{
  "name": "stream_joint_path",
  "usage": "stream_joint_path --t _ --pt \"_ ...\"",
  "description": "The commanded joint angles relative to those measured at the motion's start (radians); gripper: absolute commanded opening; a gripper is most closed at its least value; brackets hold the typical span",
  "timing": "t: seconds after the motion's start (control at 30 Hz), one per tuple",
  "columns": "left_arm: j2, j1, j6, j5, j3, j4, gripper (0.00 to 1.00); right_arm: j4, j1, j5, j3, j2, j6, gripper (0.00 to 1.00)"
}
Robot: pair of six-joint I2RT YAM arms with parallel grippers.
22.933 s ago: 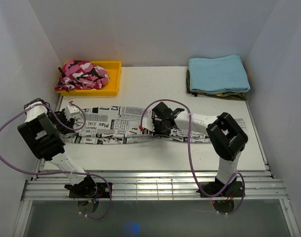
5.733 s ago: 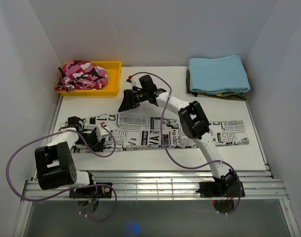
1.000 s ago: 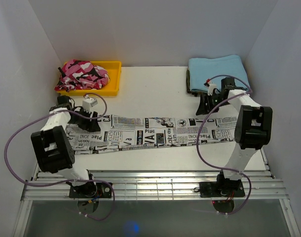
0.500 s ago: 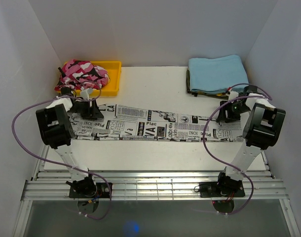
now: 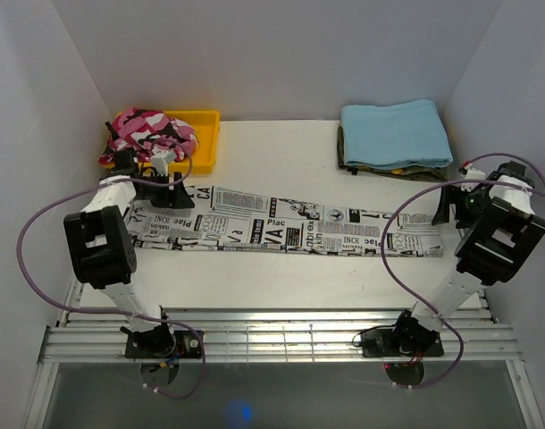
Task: Fold and stack the trousers
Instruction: Fold the trousers
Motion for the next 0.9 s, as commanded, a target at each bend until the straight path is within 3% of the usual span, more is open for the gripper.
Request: stream_joint_path --t 0.0,0.2,0.27,0.47,0.53,0.57,0.63,0.87 --pt "-0.114 0.004 0.023 0.019 -0.022 0.022 0.79 -0.049 -0.057 0.022 -0.010 0.063 -0.072 0.84" --pt "-0.177 0.005 0.035 -0.006 -0.027 0.017 0.80 -0.057 -0.070 -0.043 -0.059 0.132 -0.118 0.72" --pt "-0.187 0.005 0.038 -0.015 -0.024 0.017 0.80 -0.071 -0.070 -0.093 -0.070 0.149 -0.124 0.64" --pt "-0.200 0.006 0.034 -0.027 -0.016 0.023 0.81 -0.032 -0.033 -0.119 -0.174 0.163 -0.095 0.62" --pt "-0.196 0.006 0.023 -0.029 -0.011 0.023 0.81 -0.026 -0.025 -0.135 -0.185 0.169 -0.084 0.51" --pt "-0.194 0.006 0.018 -0.039 -0.008 0.023 0.80 -0.032 -0.027 -0.142 -0.174 0.169 -0.078 0.30" --pt "-0.194 0.007 0.008 -0.055 -0.005 0.023 0.80 -0.069 -0.030 -0.144 -0.119 0.143 -0.078 0.10" --pt "-0.202 0.048 -0.005 -0.089 -0.045 0.034 0.79 -0.262 -0.137 -0.101 0.147 0.058 -0.153 0.08"
